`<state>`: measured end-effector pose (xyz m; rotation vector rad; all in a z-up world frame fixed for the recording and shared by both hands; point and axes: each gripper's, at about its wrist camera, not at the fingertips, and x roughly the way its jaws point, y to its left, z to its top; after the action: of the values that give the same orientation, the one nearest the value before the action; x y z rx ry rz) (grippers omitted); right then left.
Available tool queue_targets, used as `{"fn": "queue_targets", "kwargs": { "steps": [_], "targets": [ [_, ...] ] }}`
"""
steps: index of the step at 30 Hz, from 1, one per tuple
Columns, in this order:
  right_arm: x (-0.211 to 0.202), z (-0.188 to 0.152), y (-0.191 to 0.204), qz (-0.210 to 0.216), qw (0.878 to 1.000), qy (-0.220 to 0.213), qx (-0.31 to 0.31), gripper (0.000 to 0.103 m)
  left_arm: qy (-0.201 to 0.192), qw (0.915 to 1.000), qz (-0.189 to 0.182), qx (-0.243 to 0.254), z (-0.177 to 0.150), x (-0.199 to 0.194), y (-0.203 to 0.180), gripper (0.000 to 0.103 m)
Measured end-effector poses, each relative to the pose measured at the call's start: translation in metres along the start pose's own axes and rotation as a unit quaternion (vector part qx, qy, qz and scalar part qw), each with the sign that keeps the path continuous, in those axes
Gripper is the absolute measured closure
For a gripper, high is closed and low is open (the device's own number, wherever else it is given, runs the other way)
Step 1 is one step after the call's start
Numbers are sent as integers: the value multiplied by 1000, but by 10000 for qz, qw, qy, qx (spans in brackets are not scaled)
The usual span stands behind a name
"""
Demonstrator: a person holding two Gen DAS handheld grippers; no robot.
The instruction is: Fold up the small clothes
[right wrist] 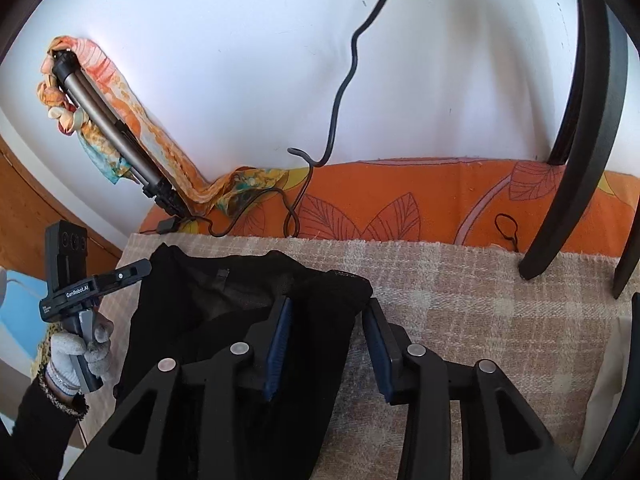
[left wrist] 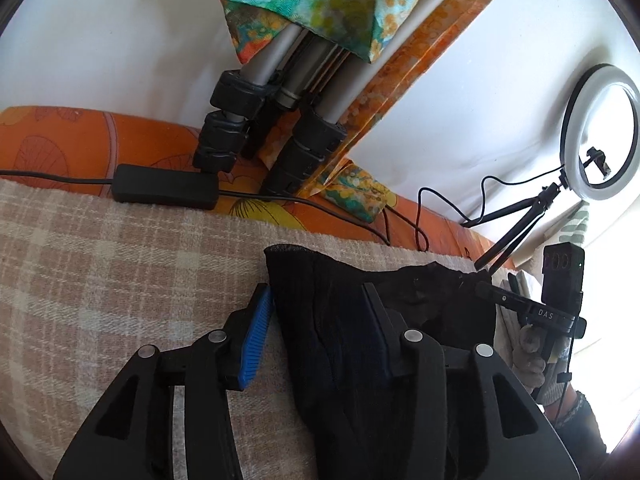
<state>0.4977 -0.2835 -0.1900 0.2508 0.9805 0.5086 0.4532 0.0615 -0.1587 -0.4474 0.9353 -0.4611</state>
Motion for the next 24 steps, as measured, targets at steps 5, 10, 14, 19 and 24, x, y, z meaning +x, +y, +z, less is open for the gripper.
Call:
{"fn": "queue_targets", "kwargs": {
  "steps": [5, 10, 14, 19, 24],
  "targets": [
    [5, 2, -8, 146, 9997, -31, 207, 67, 2, 9999, -44, -90, 3, 11, -1, 61],
    [15, 5, 11, 98, 9998, 154, -34, 99, 158, 9992, -28, 379, 0, 16, -23, 101],
    [0, 3, 32, 189, 9994, -8, -288, 100, 29, 9981, -138, 600, -5, 0, -39, 100],
    [-32, -3, 55, 243, 9980, -201, -543, 100, -113, 9962, -212, 833, -14, -33, -59, 100],
    [-74, -18, 79, 331, 9961, -397, -719, 100, -245, 9942, -248, 1021, -28, -67, -82, 100]
  ]
}}
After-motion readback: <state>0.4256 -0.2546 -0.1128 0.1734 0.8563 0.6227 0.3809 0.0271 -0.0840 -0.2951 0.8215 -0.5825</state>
